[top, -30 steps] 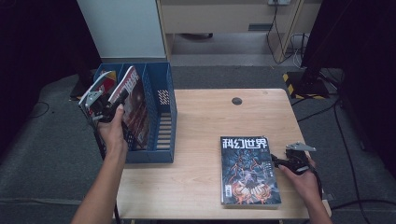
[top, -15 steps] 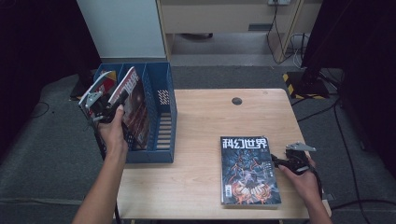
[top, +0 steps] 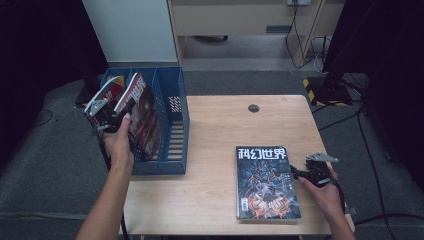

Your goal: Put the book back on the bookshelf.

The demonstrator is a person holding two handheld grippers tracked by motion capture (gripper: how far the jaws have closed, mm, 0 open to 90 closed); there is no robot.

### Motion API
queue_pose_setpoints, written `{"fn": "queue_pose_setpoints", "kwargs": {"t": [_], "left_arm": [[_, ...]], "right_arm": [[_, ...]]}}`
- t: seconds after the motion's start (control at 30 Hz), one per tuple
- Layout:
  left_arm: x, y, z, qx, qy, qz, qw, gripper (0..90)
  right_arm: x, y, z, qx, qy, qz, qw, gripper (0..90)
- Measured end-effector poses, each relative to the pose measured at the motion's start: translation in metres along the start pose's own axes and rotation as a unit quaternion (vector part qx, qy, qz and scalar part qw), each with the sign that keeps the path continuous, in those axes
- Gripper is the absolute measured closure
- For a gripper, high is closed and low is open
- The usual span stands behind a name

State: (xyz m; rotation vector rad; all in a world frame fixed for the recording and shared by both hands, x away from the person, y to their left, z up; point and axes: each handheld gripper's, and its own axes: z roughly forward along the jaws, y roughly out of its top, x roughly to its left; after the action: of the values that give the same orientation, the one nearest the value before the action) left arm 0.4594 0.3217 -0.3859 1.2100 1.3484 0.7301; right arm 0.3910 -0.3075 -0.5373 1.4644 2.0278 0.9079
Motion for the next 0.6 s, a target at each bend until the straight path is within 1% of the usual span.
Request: {"fn": "queue_pose_setpoints", "kwargs": {"t": [0.03, 0.1, 0.13, 0.23, 0.33, 0.43, 0.6], "left_arm": [[0.000, 0.000, 0.000, 0.011, 0.003, 0.006, 0.9999, 79.4], [0.000, -0.001, -0.001, 0.016, 0.005, 0.014, 0.9997, 76.4], [0.000, -0.002, -0.002, 0.018, 0.006, 0.015, 0.9997, 75.2], [0.001, -0.004, -0.005, 0.019, 0.002, 0.010, 0.9998, 72.3], [0.001, -0.005, -0.009, 0.022, 0.005, 0.027, 0.9994, 68.0], [0.002, -0.006, -0.014, 0.020, 0.003, 0.018, 0.9996, 62.2], [0.001, -0.012, -0.022, 0.022, -0.013, 0.031, 0.9992, 59.7]], "right_arm": [[0.000, 0.000, 0.000, 0.000, 0.000, 0.000, 1.0000, 27.6], [0.000, 0.000, 0.000, 0.000, 0.000, 0.000, 1.0000, 27.6], [0.000, 0.000, 0.000, 0.000, 0.000, 0.000, 1.0000, 27.6], [0.000, 0.000, 0.000, 0.000, 0.000, 0.001, 1.0000, 27.5], [0.000, 0.000, 0.000, 0.000, 0.000, 0.001, 1.0000, 27.4], [0.000, 0.000, 0.000, 0.001, 0.000, 0.002, 1.0000, 27.4], [0.000, 0.000, 0.000, 0.001, 0.000, 0.003, 1.0000, 27.2]]}}
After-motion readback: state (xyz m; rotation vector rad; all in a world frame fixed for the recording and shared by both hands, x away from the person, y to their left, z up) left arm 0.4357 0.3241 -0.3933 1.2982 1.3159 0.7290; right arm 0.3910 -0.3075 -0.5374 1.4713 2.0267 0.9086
